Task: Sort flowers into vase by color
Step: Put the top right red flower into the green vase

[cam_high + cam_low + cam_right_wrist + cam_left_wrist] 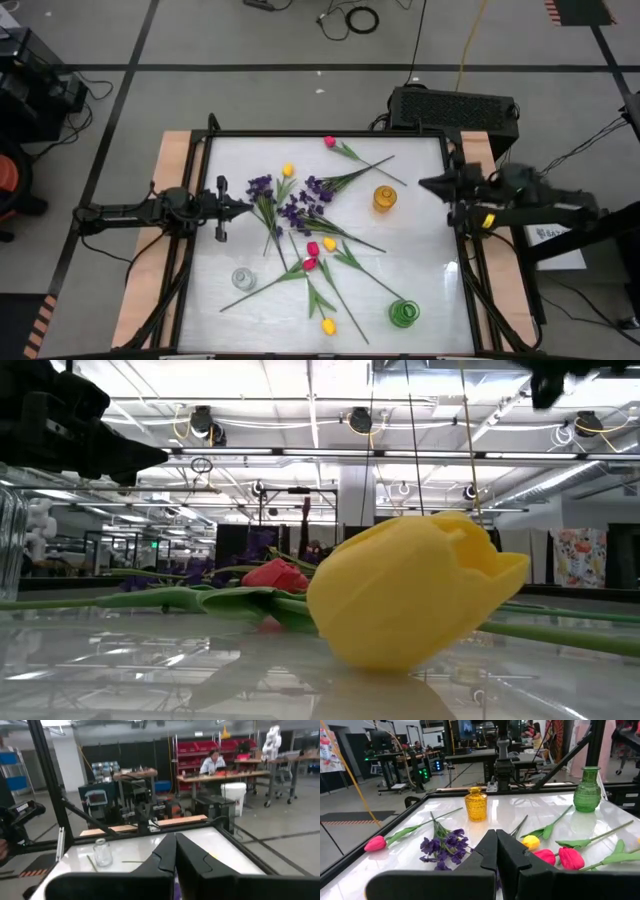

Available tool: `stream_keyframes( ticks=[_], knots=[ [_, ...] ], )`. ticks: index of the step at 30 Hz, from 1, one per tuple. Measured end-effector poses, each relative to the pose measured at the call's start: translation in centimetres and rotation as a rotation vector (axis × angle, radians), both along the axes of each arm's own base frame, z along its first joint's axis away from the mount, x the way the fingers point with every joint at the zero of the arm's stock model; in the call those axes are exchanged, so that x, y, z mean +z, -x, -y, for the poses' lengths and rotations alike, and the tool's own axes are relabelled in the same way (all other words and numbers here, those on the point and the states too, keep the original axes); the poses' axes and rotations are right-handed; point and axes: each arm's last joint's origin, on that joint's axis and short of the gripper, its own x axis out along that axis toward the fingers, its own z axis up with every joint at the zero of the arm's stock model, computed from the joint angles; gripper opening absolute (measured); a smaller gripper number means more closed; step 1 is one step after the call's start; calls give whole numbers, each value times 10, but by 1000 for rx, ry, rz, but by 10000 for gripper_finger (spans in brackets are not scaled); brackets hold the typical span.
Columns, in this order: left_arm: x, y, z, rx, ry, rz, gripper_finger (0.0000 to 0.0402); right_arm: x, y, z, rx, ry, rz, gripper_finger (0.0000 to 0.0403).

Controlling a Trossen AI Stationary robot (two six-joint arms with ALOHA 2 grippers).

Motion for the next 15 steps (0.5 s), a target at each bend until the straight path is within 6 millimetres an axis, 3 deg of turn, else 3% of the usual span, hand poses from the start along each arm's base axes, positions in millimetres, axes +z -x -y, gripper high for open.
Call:
stream_keyframes(
  ticks=[5,8,11,15],
  knots=[
    [0,0,0,1,0,-1,2,78,-11,0,3,0,-37,0],
    [0,0,0,2,0,-1,2,107,-24,0,6,38,-57,0],
    [0,0,0,2,3,-2,2,116,-41,1,6,45,-66,0],
    [0,0,0,5,83,1,2,106,-66,2,7,37,-98,0]
  ],
)
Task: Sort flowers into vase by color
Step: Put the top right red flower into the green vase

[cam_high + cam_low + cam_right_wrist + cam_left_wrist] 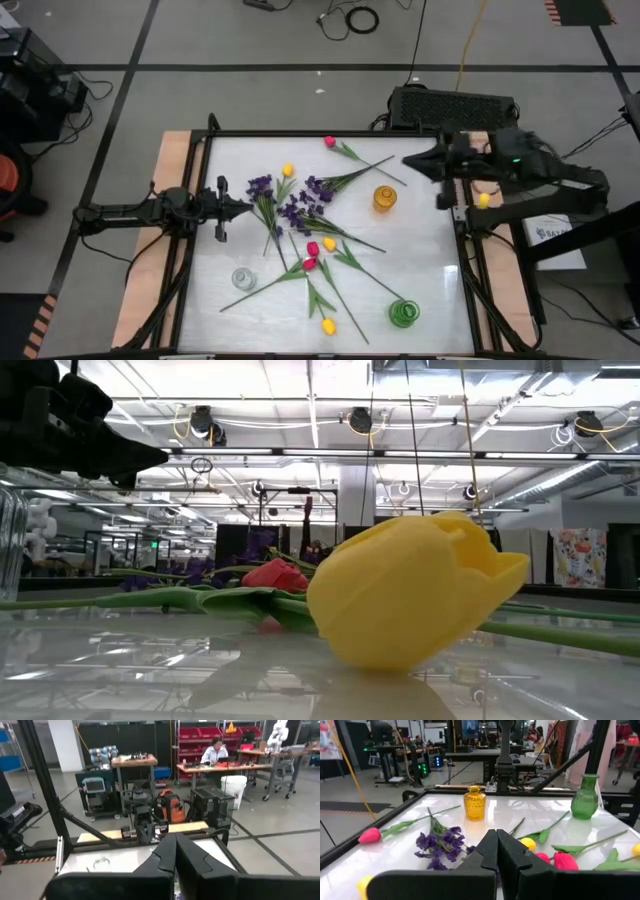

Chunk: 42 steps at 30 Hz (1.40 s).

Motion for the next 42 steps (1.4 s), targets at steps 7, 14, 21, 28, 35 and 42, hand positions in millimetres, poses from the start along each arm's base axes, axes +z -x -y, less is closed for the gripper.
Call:
stream_keyframes(
  ticks=[7,14,21,28,35,42],
  knots=[
    [0,0,0,1,5,0,2,-47,-36,1,-10,-95,-113,0],
    [0,0,0,8,56,2,2,-83,-50,-3,9,-108,-61,0],
    [8,1,-1,56,86,-23,2,-89,-52,-1,5,-55,-32,0],
    [53,3,-2,90,90,-30,2,-91,-52,-1,1,-71,-56,0],
    [135,3,-2,80,66,33,2,-91,-52,-1,-1,-82,-55,0],
    [195,-11,3,-19,-50,74,2,-92,-52,-1,-1,-82,-58,0]
  ],
)
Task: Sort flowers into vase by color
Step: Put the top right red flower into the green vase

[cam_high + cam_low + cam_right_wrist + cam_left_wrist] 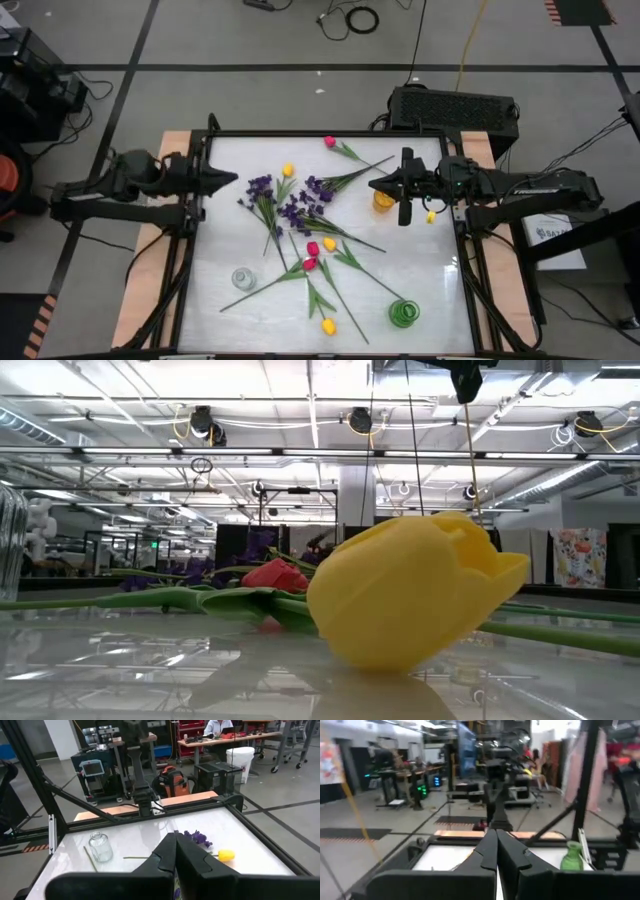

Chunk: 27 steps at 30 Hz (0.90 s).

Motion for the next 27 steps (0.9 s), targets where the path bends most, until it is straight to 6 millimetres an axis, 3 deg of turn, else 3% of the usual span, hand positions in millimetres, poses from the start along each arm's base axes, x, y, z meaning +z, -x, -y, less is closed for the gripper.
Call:
stream_keyframes(
  ticks=[12,17,21,27],
  knots=[
    [-28,-64,5,78,31,-238,2,-4,-6,1,-25,-25,-17,0],
    [-40,-81,5,134,62,-293,2,-21,-23,6,-200,-55,-94,0],
    [-50,-93,5,141,84,-351,2,-35,-41,14,-206,-96,-154,0],
    [-55,-101,6,120,38,-375,2,-30,-67,19,-156,-101,-176,0]
  ],
)
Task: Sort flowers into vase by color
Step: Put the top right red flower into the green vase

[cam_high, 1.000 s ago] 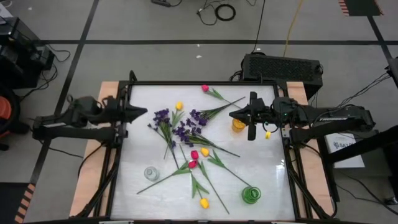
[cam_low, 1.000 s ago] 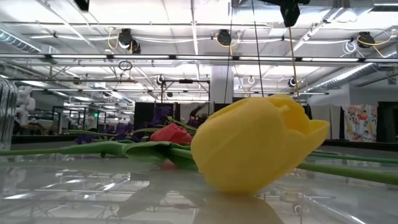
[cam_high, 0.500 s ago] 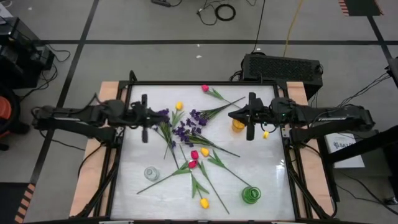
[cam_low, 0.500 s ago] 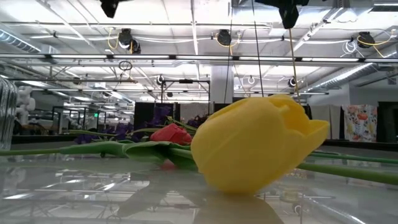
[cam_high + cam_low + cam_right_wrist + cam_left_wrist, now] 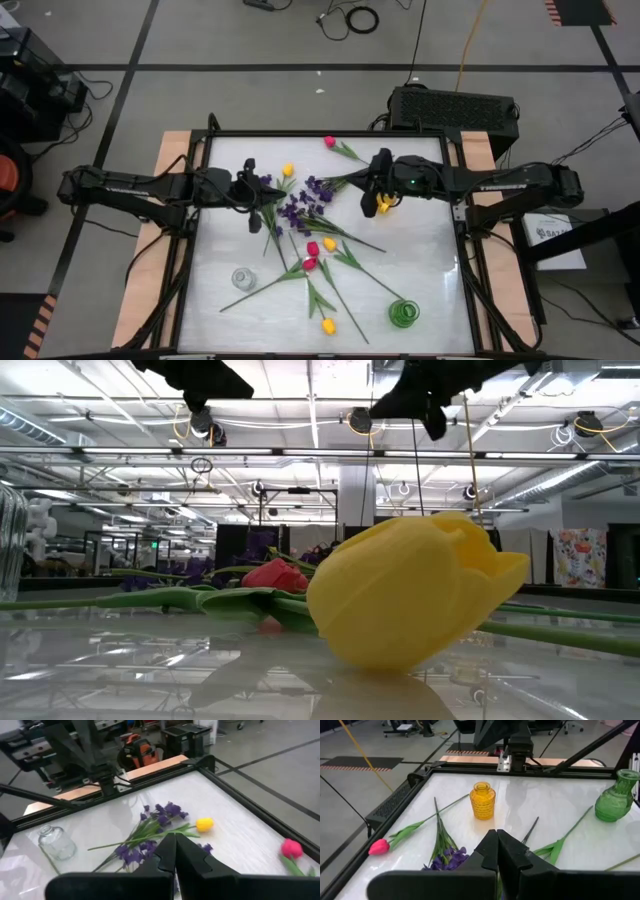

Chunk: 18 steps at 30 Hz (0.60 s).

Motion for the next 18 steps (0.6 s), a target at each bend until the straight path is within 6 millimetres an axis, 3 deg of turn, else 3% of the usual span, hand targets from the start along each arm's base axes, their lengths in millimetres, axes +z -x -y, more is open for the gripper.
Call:
stream_keyframes(
  ticks=[8,18],
  knots=[
    [1,0,0,-23,-43,-3,2,-4,-15,1,19,35,-43,0],
    [0,0,0,24,58,13,2,-8,-15,1,7,14,-75,0]
  ],
)
